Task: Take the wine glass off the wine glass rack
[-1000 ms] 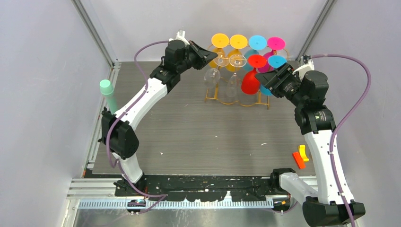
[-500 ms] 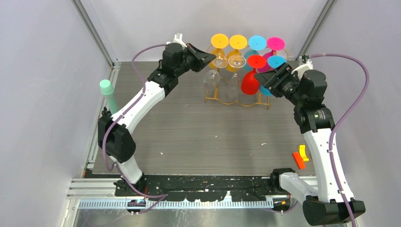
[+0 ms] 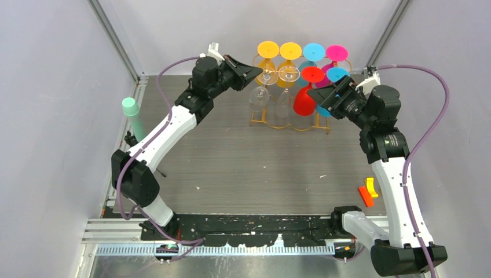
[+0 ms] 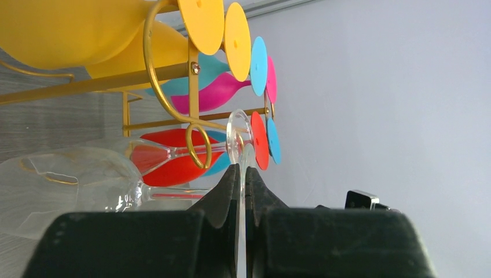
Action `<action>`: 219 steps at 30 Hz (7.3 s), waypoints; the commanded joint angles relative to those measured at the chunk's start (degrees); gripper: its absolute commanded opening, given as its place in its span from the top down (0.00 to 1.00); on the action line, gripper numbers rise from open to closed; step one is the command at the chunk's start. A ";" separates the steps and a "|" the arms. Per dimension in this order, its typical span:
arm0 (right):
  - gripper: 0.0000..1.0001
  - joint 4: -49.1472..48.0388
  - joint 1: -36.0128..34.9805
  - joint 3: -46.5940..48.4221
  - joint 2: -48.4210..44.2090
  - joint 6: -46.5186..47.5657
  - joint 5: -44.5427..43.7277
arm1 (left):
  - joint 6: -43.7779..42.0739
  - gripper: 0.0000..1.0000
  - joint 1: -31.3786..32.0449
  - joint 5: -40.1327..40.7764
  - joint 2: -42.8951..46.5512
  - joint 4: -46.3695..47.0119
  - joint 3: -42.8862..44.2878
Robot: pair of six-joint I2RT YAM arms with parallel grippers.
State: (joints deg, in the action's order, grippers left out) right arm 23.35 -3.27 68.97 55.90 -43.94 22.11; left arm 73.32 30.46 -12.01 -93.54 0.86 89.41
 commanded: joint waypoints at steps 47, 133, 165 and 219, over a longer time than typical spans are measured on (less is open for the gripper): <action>0.50 -55.29 -33.72 -15.16 10.08 25.70 4.57 | 23.80 1.00 -0.31 -4.95 33.73 8.51 -30.63; 1.00 -75.65 -37.93 -20.09 18.17 -27.35 -43.44 | 17.09 0.83 -0.14 -7.34 34.64 33.88 -42.67; 0.58 -67.13 -39.89 -18.91 11.84 -20.81 -42.26 | 18.55 1.00 -0.81 -7.90 31.37 43.47 -42.74; 0.34 -31.13 -39.89 -15.92 -4.63 -0.95 -47.78 | -58.86 1.00 -3.90 22.69 -7.59 -67.22 27.30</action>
State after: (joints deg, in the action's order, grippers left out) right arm -13.37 -42.96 49.10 53.80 -50.98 -23.68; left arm 17.93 26.50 7.75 -93.78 -63.57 108.81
